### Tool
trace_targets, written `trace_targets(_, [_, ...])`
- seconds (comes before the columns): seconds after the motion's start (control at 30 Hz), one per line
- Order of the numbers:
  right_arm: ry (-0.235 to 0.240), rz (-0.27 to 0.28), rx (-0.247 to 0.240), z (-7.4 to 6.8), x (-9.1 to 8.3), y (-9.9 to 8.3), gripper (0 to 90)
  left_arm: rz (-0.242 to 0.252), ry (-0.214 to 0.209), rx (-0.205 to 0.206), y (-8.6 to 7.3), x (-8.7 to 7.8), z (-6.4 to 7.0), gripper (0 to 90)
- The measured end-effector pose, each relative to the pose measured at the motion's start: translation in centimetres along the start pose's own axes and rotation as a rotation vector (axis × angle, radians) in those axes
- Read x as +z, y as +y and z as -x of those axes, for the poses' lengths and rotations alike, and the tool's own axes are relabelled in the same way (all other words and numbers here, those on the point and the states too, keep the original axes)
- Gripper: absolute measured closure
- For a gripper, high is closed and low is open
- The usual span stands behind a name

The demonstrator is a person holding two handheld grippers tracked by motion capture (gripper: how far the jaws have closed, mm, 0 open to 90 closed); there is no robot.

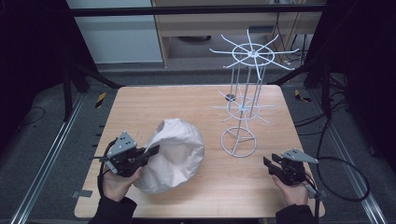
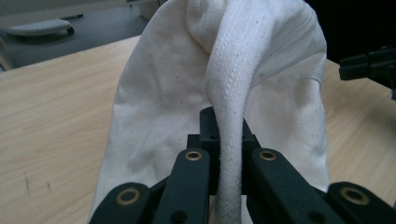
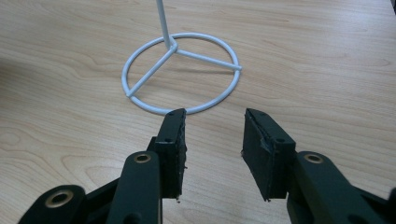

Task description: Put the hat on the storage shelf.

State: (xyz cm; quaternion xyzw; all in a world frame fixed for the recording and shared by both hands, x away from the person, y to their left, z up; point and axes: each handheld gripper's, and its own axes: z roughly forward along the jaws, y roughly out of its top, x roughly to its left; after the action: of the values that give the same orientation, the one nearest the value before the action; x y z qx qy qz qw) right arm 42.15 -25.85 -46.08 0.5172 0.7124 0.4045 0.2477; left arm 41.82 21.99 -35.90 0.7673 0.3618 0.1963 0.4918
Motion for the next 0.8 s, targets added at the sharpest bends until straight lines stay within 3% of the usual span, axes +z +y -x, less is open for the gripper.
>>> trace_targets(0.3, [-0.003,-0.001,-0.002,0.0,0.0,0.0,59.2,0.116,0.028,-0.019,0.8,-1.6,0.0,87.8])
trace_targets(0.8, [-0.012,0.007,-0.011,0.0,0.0,-0.1,58.0,0.276,0.029,-0.047,2.8,-3.7,0.1,87.8])
